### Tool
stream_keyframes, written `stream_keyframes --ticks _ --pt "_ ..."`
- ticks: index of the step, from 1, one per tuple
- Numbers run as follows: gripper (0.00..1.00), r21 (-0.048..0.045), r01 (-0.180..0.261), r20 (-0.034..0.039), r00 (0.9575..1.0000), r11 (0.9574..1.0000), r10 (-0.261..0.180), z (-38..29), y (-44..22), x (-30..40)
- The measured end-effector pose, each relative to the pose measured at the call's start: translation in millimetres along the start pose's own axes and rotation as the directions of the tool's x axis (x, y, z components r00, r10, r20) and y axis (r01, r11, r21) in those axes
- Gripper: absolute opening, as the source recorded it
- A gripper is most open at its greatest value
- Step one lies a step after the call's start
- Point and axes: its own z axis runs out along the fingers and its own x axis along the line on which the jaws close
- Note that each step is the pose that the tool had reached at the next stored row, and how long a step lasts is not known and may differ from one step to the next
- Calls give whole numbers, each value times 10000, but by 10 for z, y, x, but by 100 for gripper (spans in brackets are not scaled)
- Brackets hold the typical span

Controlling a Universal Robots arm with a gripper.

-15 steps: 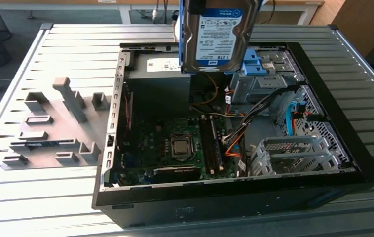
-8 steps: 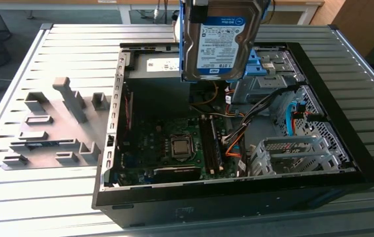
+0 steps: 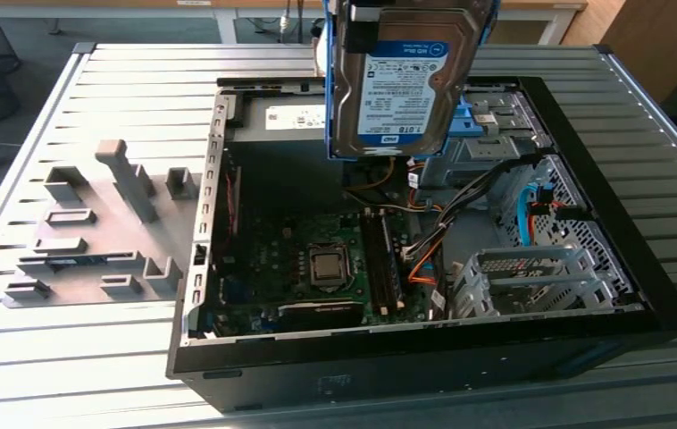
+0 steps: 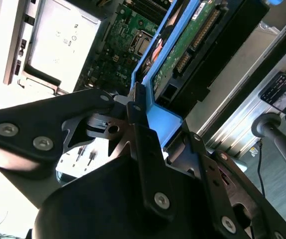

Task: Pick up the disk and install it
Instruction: 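Insert the disk into the insertion slot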

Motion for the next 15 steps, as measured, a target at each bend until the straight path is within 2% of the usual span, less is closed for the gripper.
stream_keyframes --ticks 15 --pt "36 0 4 1 10000 10000 -4 0 0 6"
